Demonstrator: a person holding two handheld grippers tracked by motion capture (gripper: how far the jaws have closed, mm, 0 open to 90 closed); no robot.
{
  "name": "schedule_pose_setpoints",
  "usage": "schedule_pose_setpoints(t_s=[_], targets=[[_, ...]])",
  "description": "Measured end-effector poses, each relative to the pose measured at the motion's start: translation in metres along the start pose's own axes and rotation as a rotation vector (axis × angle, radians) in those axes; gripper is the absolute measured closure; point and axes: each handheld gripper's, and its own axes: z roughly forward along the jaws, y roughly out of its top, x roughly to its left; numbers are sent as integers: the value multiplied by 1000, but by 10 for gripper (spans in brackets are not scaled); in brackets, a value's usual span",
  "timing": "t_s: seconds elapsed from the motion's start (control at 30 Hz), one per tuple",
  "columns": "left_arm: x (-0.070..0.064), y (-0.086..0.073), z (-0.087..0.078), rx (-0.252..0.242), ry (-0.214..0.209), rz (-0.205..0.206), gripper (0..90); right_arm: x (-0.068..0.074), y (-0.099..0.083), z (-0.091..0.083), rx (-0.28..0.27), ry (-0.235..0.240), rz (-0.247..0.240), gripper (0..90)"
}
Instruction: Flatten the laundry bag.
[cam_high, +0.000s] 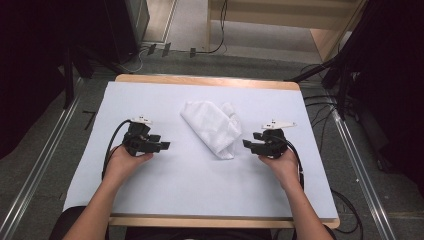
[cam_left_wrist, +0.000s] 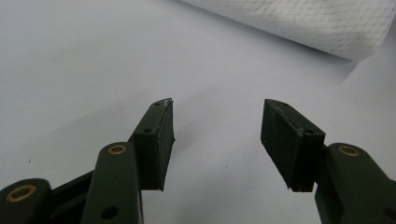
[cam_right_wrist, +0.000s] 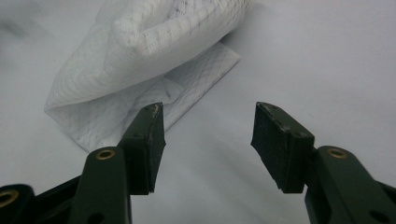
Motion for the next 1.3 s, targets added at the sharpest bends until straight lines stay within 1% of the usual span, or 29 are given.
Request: schedule_pose_setpoints(t_s=[0.03,0.1,0.13,0.17,0.23,0.37,0.4,0.43,0.5,0.57,0.7,0.93,1.07,1.17,1.3], targets=[[0,1,1,-1,4,8,447,0,0,1,9,4,2,469],[0,3,2,-9,-5,8,441,-1,0,2,15,-3,0,471],[0,3,2,-9,-5,8,440,0,0,2,16,-7,8,481],[1,4,3,-11,-21,5,438,0,0,3,13,-7,13,489],[1,5,4,-3,-21,6,432,0,1,3,15,-11,20,497],[0,8,6,-2,-46,-2,424,0,0,4,37,-5,33,506],[0,8,6,-2,-46,-2,419,0,0,4,37,-5,33,506],[0,9,7,-6,-44,-10,415,0,0,4,46,2,40,507],[0,9,8,-1,-42,-11,411,0,0,3,43,5,44,506],[0,9,9,3,-35,-7,409,-1,0,2,41,8,50,509],[1,9,8,0,-40,-6,404,-1,0,1,46,12,62,512],[1,9,9,4,-40,2,398,0,0,2,57,15,56,516],[1,9,9,3,-41,3,397,0,0,2,60,14,57,515],[1,9,8,0,-46,0,394,0,0,3,65,15,47,515],[1,9,8,-1,-48,-1,393,0,0,3,64,18,50,520]])
